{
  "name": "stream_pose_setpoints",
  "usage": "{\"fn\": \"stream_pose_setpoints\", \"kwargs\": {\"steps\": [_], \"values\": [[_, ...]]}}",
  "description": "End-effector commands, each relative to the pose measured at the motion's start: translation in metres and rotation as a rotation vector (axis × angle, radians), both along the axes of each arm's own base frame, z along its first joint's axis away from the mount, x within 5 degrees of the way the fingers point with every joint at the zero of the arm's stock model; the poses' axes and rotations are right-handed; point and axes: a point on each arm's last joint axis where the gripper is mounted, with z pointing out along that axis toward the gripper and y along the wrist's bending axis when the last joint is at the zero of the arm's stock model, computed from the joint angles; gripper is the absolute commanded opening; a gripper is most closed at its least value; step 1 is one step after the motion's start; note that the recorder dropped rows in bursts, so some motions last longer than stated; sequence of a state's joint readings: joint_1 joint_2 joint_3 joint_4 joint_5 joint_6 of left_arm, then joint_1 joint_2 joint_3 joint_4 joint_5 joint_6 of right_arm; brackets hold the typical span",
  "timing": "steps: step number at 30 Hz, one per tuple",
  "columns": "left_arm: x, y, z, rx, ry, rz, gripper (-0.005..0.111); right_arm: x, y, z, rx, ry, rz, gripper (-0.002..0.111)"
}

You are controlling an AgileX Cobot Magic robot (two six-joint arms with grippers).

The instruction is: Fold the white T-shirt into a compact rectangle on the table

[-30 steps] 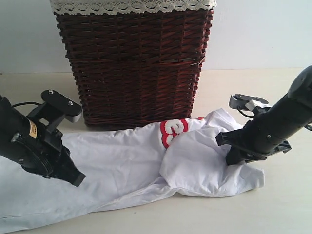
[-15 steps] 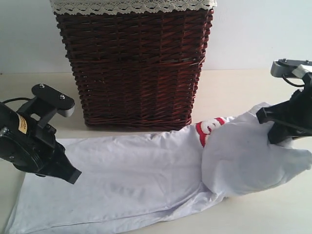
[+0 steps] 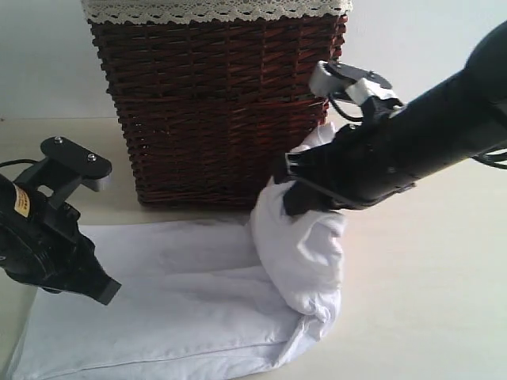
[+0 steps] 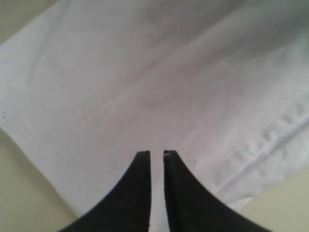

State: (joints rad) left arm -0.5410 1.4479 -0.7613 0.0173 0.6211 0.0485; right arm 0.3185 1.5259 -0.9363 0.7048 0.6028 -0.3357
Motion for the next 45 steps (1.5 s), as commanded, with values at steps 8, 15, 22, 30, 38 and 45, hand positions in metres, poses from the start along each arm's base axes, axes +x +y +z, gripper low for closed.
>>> {"fn": "stream_pose_setpoints", "kwargs": {"steps": [8, 15, 22, 30, 38, 45], "values": [[-0.022, 0.013, 0.024, 0.021, 0.021, -0.019, 0.012, 0.015, 0.132, -0.008, 0.090, -0.010, 0.204, 0.000], [-0.026, 0.016, 0.022, 0.040, 0.050, -0.020, 0.012, 0.004, 0.177, -0.004, 0.092, -0.068, 0.356, 0.068], [-0.031, 0.021, 0.031, 0.045, 0.026, -0.026, 0.012, 0.012, 0.169, -0.004, -0.043, -0.089, 0.307, 0.062], [-0.037, 0.026, 0.014, 0.074, 0.026, -0.040, 0.012, 0.016, 0.139, -0.017, -0.405, -0.043, 0.240, 0.059], [-0.034, 0.042, -0.001, 0.092, -0.030, 0.074, 0.041, 0.018, 0.121, -0.020, -0.520, 0.024, 0.236, 0.060], [-0.014, 0.032, -0.021, -0.069, -0.021, 0.194, 0.067, 0.019, 0.113, -0.018, -0.537, 0.049, 0.228, 0.060]]}}
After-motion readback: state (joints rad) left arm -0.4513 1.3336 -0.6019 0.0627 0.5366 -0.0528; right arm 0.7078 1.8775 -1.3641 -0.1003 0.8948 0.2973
